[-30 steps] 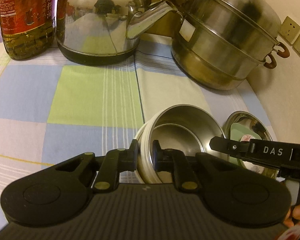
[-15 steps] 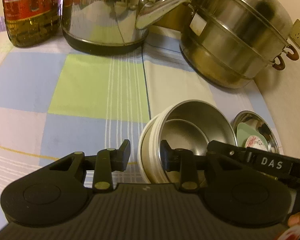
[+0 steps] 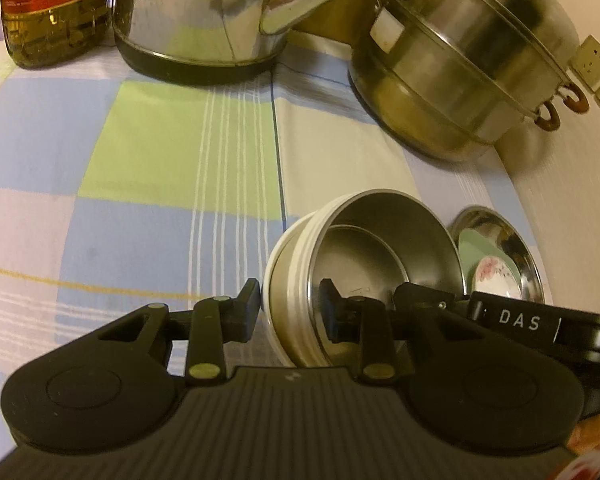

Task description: Organize plates and bowls

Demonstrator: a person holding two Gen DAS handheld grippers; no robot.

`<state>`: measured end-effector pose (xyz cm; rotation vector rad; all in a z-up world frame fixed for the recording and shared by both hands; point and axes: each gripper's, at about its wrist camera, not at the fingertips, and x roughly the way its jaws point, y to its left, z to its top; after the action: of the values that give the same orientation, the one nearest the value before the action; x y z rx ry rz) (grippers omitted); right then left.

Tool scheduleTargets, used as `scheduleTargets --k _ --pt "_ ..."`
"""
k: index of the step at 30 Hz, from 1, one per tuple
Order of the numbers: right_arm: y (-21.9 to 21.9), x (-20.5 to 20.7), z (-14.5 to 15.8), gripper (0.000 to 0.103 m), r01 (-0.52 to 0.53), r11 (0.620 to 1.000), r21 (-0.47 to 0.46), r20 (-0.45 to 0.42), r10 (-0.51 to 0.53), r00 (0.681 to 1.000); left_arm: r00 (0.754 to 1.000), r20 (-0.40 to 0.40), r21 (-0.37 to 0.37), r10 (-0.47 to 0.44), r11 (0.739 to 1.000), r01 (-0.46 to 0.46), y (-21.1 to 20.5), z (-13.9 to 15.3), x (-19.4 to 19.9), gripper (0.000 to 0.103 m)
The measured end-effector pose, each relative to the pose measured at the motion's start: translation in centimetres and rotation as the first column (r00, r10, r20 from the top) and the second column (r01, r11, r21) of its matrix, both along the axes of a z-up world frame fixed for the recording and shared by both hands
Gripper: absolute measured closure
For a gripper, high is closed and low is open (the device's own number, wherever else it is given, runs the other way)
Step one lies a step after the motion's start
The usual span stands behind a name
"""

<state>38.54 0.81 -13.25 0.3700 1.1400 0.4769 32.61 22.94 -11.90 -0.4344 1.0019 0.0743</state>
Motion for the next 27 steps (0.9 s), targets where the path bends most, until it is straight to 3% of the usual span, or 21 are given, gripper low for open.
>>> scheduleTargets --k 13,22,27 --pt "-5.9 -6.0 0.8 0.077 0.048 0.998 -0.041 -0.082 -0.051 0.995 0.992 -0.045 -0.012 -0.114 0.993 0.114 -5.9 0.0 -4.9 0.075" --pt "-10.8 -10.2 1.8 0.077 0.117 0.990 -0.084 -0.092 -0.124 0.988 0.978 -0.052 -0.035 -0.204 0.979 0.202 -10.9 -0.2 -7.2 0.074" --pt "-12.3 -11.4 1.8 0.077 0.135 0.988 -0.079 -0.087 -0.142 0.986 0.975 -0.039 -0.004 -0.221 0.975 0.221 -12.8 0.0 -7.9 0.074"
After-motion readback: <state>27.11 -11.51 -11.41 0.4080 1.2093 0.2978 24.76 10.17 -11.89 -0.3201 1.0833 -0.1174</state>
